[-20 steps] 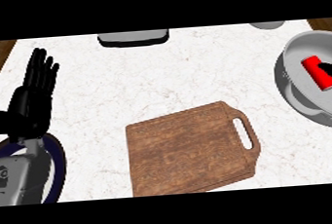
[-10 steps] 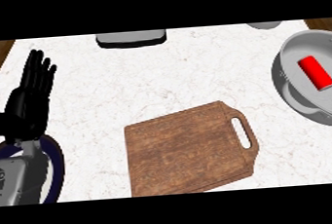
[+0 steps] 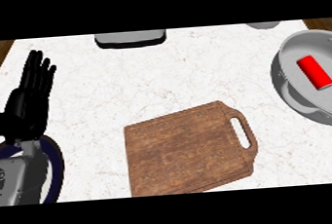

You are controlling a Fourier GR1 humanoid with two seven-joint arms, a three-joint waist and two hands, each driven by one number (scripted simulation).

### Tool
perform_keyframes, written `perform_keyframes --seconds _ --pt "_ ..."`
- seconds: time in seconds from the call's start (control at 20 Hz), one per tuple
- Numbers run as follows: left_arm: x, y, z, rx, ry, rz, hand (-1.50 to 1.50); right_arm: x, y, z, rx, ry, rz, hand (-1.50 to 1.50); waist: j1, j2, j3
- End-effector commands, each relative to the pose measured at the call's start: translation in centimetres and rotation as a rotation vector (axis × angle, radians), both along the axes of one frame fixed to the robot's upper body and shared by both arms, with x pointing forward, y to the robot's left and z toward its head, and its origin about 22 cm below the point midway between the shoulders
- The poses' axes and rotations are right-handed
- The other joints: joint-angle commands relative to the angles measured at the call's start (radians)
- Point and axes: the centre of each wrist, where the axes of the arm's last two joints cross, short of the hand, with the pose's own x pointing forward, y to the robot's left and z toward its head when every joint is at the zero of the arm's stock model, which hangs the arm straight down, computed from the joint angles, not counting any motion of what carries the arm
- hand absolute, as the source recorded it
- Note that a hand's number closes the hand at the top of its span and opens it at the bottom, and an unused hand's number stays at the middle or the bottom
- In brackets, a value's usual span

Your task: Pick the can from the cutting board and place it in the pot

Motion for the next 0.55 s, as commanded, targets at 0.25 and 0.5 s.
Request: perform_keyframes --seconds 0.25,0.5 --pt "-0.4 0.5 0.7 0.000 -0.001 -0.013 0.00 -7.9 -2.3 -1.3 0.007 -0.027 -0.049 -1.50 0.006 0.001 0.000" --pt "-1.0 -1.6 -0.8 -0.006 -0.001 -0.001 0.00 -14.4 -5.2 -2.2 -0.024 -0.029 -0.036 -1.50 0.000 0.000 0.001"
